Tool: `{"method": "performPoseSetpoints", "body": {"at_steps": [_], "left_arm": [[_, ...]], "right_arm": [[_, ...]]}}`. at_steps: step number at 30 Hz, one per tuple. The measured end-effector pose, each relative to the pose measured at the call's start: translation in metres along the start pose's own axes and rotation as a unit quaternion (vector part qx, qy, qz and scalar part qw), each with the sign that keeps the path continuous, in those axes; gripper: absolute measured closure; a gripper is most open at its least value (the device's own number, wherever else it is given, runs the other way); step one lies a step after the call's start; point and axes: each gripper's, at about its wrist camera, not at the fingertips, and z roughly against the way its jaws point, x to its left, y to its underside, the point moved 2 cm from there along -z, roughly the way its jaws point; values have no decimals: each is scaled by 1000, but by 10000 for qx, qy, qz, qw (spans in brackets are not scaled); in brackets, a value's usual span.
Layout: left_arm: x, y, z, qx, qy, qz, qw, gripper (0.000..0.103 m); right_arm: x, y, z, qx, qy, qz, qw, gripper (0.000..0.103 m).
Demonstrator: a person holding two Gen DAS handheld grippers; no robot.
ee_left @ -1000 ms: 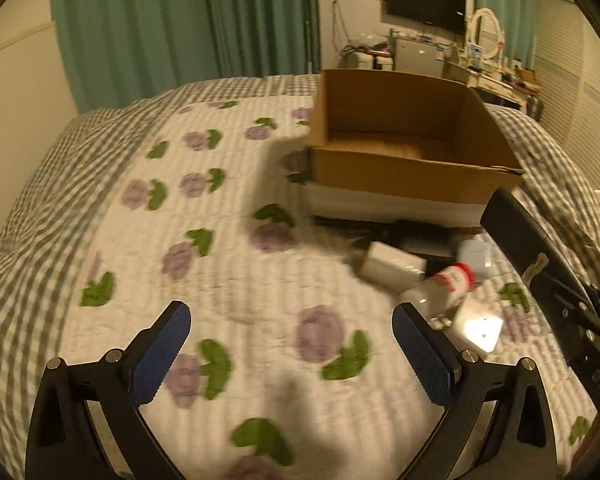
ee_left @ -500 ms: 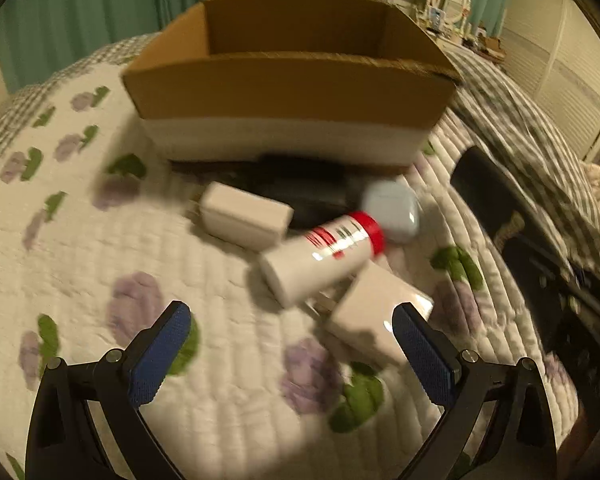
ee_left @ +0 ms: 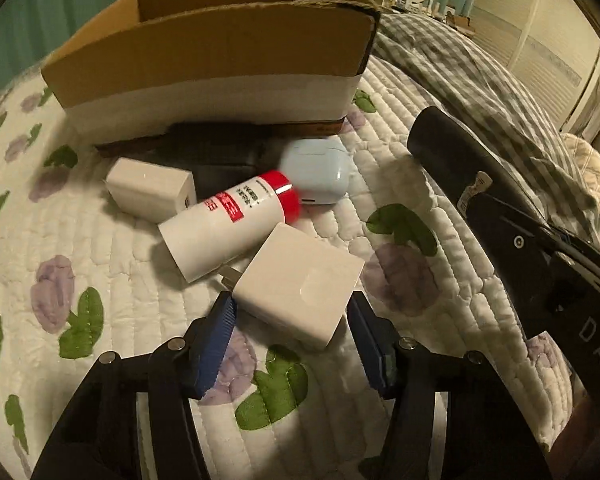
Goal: Organize rigid objects
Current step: 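Grasp the white charger with the left tool while the right tool holds the remote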
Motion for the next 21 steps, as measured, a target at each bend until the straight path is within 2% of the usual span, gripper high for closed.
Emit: {"method": "performPoseSetpoints", "body": {"at_steps": [3,9,10,11,16,21], "left_arm": [[2,4,8,-24,1,54,10000,45],[11,3,48,-364,-36,179,9992,50],[11,3,56,-494,-35,139,9987,92],[13,1,64,-557,-112,90,9983,97],[17,-8,74,-433,41,-51,9990,99],[19,3,50,-128,89,153,9998,95]], "right_arm": [[1,0,0,9,-19,-11,10000,85],[7,-1,14,-105,17,137,9999,85],[8,-2,17,-131,23,164,9998,85],[10,-3,20,-159,13,199,9997,85],[18,-5,30,-186,-32,346,9992,85],[21,0,32,-141,58,489,9987,85]]}}
